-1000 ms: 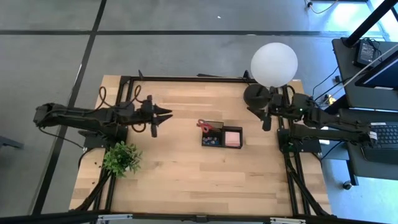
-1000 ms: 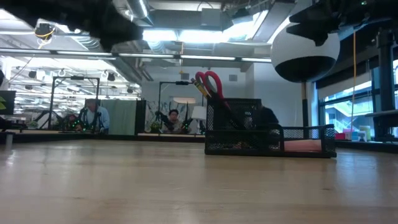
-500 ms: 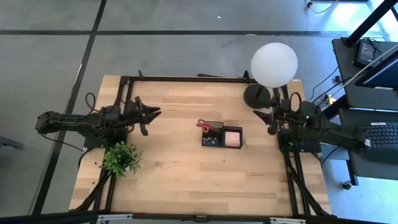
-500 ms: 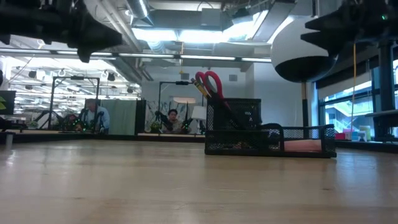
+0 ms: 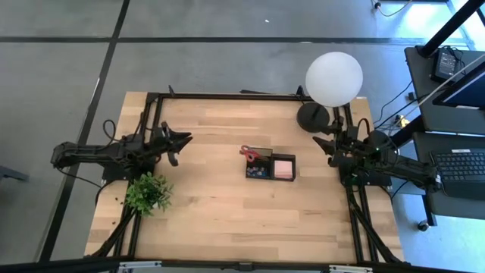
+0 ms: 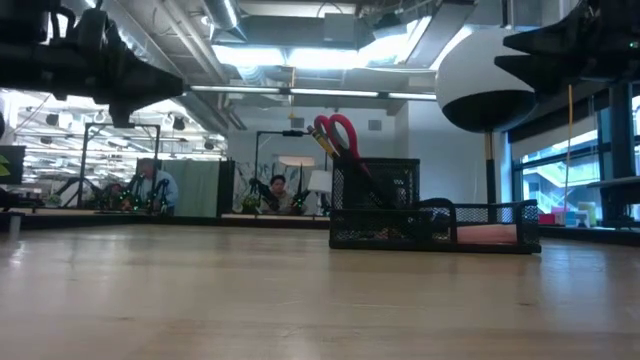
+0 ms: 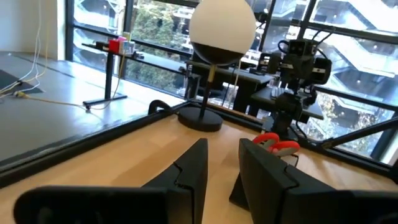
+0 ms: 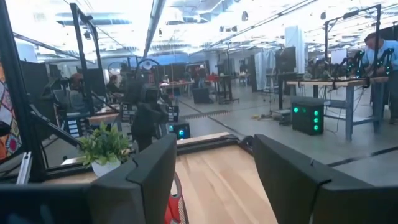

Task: Pick and place office supplies into organizer
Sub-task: Return to Home Position

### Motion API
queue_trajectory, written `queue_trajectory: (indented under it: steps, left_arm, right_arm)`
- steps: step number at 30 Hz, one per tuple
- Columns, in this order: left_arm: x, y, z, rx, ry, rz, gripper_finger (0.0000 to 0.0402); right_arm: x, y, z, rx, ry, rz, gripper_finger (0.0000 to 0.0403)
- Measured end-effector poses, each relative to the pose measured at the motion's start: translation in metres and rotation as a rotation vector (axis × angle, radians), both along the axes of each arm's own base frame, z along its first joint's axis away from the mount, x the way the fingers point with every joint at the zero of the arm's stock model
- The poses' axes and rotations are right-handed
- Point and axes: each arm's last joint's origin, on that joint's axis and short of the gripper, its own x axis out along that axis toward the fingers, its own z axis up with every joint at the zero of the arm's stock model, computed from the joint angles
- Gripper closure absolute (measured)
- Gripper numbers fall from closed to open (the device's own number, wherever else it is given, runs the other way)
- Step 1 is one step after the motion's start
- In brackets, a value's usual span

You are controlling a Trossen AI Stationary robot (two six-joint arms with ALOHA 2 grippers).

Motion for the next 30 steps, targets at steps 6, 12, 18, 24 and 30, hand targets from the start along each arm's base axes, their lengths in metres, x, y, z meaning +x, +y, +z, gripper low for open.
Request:
queue_trajectory:
  steps: [6,12,18,24,30]
  left_arm:
    - [-0.003,0.000,-0.011,-0.020,0.023,0.012,0.0316]
    - [-0.004,0.000,-0.012,-0.012,0.033,0.025,0.0316]
    - [-0.005,0.001,-0.012,0.018,0.047,0.046,0.0316]
    - [-0.004,0.002,-0.013,0.045,0.076,0.094,0.0316]
    - [-0.004,0.003,-0.013,0.044,0.080,0.107,0.0316]
  right_arm:
    - [0.000,0.000,-0.001,0.009,0.010,0.001,0.0185]
    - [0.001,0.000,-0.007,0.039,0.062,0.004,0.0185]
    - [0.005,-0.001,-0.022,0.055,0.126,0.003,0.0185]
    - [0.011,-0.003,-0.042,0.062,0.125,-0.005,0.0185]
    - [0.011,-0.003,-0.040,0.037,0.121,-0.008,0.0185]
